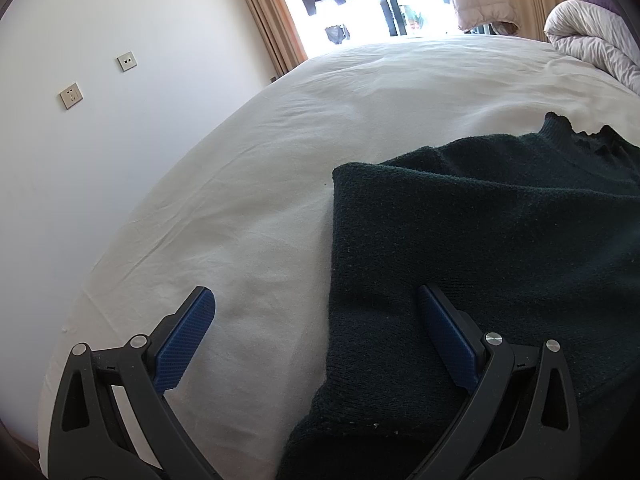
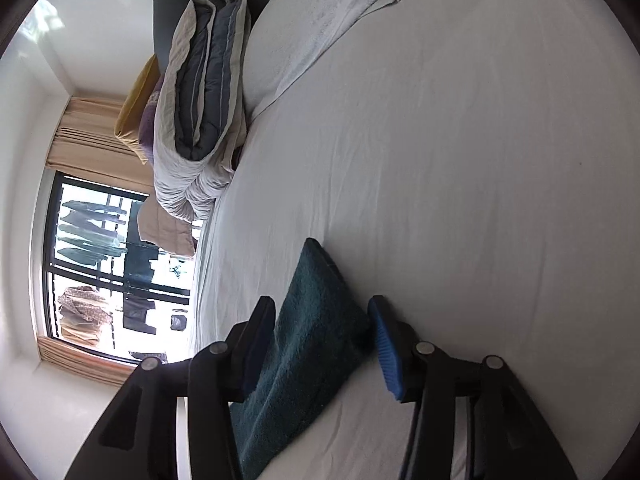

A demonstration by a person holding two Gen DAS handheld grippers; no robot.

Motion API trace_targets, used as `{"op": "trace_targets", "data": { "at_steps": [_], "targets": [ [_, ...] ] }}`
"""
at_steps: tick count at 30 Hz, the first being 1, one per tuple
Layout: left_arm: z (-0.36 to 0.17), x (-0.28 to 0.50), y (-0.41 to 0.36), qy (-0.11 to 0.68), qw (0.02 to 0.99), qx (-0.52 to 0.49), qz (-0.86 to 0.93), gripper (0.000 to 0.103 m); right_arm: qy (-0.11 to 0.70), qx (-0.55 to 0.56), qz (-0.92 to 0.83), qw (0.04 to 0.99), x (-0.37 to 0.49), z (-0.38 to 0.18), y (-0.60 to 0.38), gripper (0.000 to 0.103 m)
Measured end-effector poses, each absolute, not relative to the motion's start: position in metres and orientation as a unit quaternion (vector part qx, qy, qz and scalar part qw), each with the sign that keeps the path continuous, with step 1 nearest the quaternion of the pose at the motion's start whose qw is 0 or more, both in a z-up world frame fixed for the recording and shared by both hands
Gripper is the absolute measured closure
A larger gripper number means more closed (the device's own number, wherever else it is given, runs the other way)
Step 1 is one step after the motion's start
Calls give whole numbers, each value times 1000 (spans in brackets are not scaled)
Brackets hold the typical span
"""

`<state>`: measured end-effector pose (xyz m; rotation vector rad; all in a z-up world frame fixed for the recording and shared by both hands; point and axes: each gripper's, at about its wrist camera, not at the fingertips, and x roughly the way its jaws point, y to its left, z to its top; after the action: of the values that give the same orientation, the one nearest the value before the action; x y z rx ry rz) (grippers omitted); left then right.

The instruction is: Fold small clothes

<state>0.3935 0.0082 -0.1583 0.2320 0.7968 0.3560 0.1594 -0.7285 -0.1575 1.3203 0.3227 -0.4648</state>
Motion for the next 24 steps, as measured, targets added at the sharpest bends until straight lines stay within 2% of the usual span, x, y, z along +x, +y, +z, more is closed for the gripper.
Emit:
{"op": "trace_targets", "data": {
  "at_steps": [12, 15, 16, 17, 21, 24],
  "targets": [
    [-158, 393, 9, 384, 900, 113, 172, 0, 111, 661, -179, 721, 175, -164, -712, 57],
    [-158, 392, 8, 384, 900, 112, 172, 0, 109, 654, -195, 723, 177, -165, -713, 75],
    [-158, 392, 7, 384, 900, 111, 171, 0, 117, 646, -205, 726, 179, -164, -713, 86],
    [-158, 392, 6, 384, 901, 110, 171, 0, 122, 638, -212, 730, 181, -161, -712, 90],
    [-157, 395, 7, 384, 901, 109, 170, 0, 141, 577, -224, 773, 199, -128, -693, 92],
    [-157, 394, 8, 384, 901, 108, 170, 0, 172, 481, -204, 835, 234, -81, -652, 92]
  ]
}}
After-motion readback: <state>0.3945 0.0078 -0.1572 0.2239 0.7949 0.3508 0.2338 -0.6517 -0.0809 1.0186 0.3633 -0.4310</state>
